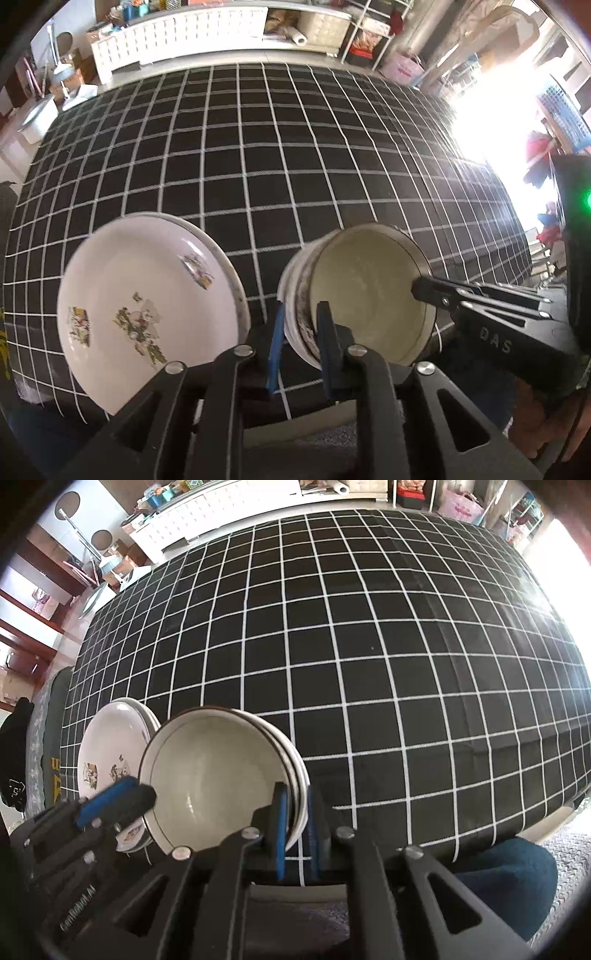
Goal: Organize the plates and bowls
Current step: 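Lower the blue-patterned bowl into the nested bowls and open both tools, then close both tools on the rim of the three stacked bowls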
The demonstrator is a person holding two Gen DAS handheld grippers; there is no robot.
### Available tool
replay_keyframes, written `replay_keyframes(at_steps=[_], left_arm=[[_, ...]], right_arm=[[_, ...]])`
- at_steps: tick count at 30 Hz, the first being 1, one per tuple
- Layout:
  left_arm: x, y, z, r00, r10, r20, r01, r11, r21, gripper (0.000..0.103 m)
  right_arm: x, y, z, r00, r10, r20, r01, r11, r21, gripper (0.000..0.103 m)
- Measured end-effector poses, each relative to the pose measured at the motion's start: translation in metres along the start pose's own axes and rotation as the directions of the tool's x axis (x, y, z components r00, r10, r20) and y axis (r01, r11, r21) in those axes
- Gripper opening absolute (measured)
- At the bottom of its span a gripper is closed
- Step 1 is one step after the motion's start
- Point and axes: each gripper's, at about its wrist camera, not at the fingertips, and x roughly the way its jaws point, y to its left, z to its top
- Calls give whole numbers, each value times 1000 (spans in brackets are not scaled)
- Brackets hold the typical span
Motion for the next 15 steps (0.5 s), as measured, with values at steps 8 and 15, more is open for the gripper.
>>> replay_keyframes(at_steps=[8, 15], left_arm=[[-15, 13, -3, 1000, -19, 14, 19, 999, 28, 31], [-26, 20, -23, 997, -72, 33, 70, 996, 54, 48]], right_arm=[[-23, -5, -15, 997, 32, 66, -33, 999, 5, 28], [-39, 4, -34, 986, 94, 139, -89, 995, -43, 70]])
